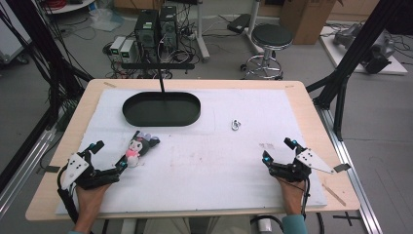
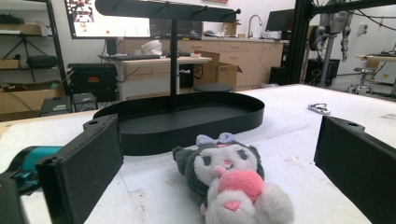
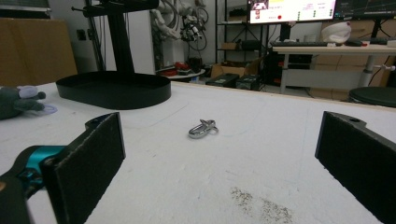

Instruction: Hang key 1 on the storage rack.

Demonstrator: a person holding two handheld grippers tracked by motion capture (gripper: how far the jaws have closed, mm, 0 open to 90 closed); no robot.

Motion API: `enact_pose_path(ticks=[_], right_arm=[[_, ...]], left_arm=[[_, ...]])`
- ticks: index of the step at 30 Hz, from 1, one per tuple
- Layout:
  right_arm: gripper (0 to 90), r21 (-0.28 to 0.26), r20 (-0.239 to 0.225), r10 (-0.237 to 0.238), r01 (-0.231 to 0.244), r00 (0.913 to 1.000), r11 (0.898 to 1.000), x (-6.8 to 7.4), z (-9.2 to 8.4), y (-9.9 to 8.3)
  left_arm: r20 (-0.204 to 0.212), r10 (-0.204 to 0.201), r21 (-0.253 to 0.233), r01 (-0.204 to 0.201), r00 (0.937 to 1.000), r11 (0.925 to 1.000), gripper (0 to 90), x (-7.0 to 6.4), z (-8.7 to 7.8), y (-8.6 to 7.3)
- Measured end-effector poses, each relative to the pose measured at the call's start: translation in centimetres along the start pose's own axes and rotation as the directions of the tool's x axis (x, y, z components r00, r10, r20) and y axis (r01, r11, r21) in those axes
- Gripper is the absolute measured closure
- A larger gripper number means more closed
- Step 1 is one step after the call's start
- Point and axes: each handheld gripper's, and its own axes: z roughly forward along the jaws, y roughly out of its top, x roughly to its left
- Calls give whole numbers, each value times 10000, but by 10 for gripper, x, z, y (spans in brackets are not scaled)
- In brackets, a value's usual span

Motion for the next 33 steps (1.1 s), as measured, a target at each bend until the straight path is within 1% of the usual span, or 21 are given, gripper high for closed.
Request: enact_pose_path(ticks=[3,7,8,13,15,17,19,20,21,22,23,24,25,29,30,31,33], right_arm=[[7,-76,-14,-108,108,9999,9999,0,1,0],[7,-22,3,-138,138,9999,9999,0,0,0],[7,25,-9,-38,38,10000,10000,2,0,0],[7,15,2,-56,56,10000,10000,2,0,0],[7,36,-12,-43,43,10000,10000,1,0,0],[7,-24,-6,-135,135,9999,9999,0,0,0],[7,-43,-38,-120,120,9999,9999,0,0,0],[7,-61,-38,-116,116,9999,9999,0,0,0],[7,-61,-38,-116,116,9999,9999,0,0,0],[7,-67,-13,-102,102,9999,9999,0,0,0],[7,-67,-13,-102,102,9999,9999,0,0,0],[7,-70,-31,-94,94,10000,9999,0,0,0],[7,-59,-43,-99,99,9999,9999,0,0,0],[7,-14,-20,-103,103,9999,9999,1,0,0],[7,-19,-16,-83,83,10000,10000,1,0,0],[7,-19,-16,-83,83,10000,10000,1,0,0],[7,-22,-7,-118,118,9999,9999,1,0,0]], left_arm=[[-64,-84,55,84,9999,9999,17,0,1,0],[-45,-18,91,18,10000,10000,17,0,1,0],[-82,-8,111,9,10000,9999,17,0,1,0],[-35,81,125,-81,10000,9999,17,-1,1,1],[-30,53,149,-52,10000,9999,17,-1,1,1],[-24,-7,166,7,10000,9999,17,0,2,1],[4,-195,218,195,9998,9996,17,1,2,2],[114,-407,100,406,9991,9991,17,1,1,5],[114,-407,100,406,9991,9991,17,1,1,5],[174,-448,-114,450,9988,9989,17,0,0,11],[174,-448,-114,450,9988,9989,17,0,0,11],[245,-459,-196,464,9986,9987,17,-1,-1,17],[245,-459,-196,464,9986,9987,17,-1,-1,17],[221,-491,52,490,9985,9988,17,2,0,29],[178,-478,216,474,9987,9986,17,4,1,36],[178,-478,216,474,9987,9986,17,4,1,36],[173,-311,359,305,9994,9989,17,5,3,44]])
